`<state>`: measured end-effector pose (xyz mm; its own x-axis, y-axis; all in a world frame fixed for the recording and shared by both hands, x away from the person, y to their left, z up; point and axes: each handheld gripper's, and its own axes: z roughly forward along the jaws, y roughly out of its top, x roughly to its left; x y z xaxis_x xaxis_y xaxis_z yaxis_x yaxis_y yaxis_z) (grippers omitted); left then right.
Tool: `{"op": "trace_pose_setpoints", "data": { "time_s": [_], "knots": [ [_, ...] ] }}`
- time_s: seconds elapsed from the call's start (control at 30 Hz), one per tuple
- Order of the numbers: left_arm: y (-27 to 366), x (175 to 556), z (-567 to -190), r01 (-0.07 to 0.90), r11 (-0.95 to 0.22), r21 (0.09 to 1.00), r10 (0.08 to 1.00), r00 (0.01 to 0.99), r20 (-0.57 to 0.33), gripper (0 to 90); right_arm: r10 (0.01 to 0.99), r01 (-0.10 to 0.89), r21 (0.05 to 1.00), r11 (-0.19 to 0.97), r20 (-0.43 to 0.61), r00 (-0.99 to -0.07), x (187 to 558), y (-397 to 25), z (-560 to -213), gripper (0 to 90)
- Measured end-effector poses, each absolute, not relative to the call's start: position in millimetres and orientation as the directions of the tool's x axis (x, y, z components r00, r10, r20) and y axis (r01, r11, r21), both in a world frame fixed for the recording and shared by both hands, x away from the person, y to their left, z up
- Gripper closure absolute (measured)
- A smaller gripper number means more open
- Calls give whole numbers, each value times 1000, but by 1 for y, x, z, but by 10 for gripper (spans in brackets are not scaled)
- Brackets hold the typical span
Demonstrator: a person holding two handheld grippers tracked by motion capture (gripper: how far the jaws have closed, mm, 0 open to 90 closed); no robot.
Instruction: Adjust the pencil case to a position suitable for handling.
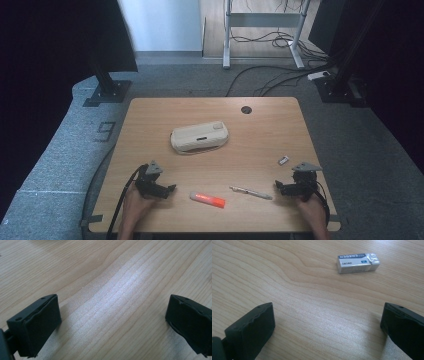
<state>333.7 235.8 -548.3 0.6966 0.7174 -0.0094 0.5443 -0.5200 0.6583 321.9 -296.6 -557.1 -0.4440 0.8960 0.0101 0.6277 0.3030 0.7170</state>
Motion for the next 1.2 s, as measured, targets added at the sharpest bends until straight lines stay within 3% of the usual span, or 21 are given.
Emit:
{"op": "trace_pose_setpoints", "data": {
  "time_s": [1.2],
  "knots": [
    [227, 339, -534, 552, -492, 673, 714, 698, -51, 4, 894, 626, 718, 304, 12, -448, 322, -296, -557, 0]
  ]
}}
